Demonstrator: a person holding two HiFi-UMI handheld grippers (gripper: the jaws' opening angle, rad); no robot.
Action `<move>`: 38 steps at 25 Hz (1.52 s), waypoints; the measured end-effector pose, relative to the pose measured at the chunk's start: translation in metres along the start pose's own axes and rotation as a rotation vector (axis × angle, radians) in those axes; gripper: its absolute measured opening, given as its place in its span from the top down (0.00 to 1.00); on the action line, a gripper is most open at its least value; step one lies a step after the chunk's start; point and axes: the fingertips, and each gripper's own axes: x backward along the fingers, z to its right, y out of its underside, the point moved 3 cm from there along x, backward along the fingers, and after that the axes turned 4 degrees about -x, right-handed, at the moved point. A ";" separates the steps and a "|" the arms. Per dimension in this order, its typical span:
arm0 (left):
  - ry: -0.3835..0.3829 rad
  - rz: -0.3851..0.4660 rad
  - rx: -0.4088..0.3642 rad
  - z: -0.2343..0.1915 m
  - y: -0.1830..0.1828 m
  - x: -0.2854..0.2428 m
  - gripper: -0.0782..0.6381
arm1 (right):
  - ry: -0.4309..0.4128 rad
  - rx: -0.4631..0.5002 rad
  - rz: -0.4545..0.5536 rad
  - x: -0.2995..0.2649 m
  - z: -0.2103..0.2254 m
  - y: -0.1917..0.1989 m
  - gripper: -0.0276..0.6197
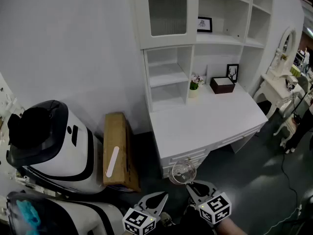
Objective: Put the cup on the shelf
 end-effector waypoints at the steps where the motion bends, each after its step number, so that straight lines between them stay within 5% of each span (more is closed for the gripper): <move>1: 0.002 0.000 -0.001 0.000 0.000 -0.002 0.88 | 0.001 0.000 0.000 0.000 0.002 0.000 0.91; 38: 0.023 -0.018 -0.004 -0.007 -0.002 -0.029 0.88 | 0.015 -0.010 0.006 -0.016 0.028 -0.008 0.91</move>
